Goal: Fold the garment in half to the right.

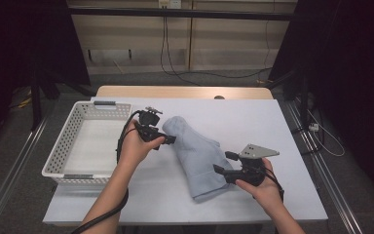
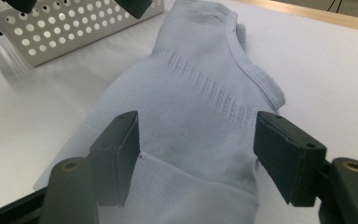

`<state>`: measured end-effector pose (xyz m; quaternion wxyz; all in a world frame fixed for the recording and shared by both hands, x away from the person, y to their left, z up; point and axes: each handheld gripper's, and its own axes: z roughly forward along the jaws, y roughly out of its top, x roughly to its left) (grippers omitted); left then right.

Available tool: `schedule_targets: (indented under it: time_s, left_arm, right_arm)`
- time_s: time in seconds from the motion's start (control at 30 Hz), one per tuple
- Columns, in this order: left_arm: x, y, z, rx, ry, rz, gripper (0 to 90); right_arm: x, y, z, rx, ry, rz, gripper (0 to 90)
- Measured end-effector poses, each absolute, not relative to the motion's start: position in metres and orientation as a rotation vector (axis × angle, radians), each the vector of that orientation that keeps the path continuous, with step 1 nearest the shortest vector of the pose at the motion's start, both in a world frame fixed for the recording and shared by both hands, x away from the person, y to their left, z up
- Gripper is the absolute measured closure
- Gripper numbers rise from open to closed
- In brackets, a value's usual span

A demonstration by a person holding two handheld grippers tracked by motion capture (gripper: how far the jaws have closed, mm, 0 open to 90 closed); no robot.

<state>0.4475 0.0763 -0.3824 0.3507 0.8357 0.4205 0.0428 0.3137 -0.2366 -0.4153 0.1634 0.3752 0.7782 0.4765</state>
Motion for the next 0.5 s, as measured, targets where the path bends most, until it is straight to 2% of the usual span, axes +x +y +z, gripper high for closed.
schedule_targets:
  time_s: [0.27,0.5]
  left_arm:
    - [0.439,0.077,-0.386,2.152,1.079,0.1,17.4]
    - [0.43,0.076,-0.39,2.144,1.063,0.108,15.8]
  right_arm:
    - [0.318,-0.242,-0.421,1.091,2.221,1.369,22.5]
    - [0.32,-0.257,-0.422,1.135,2.181,1.377,20.2]
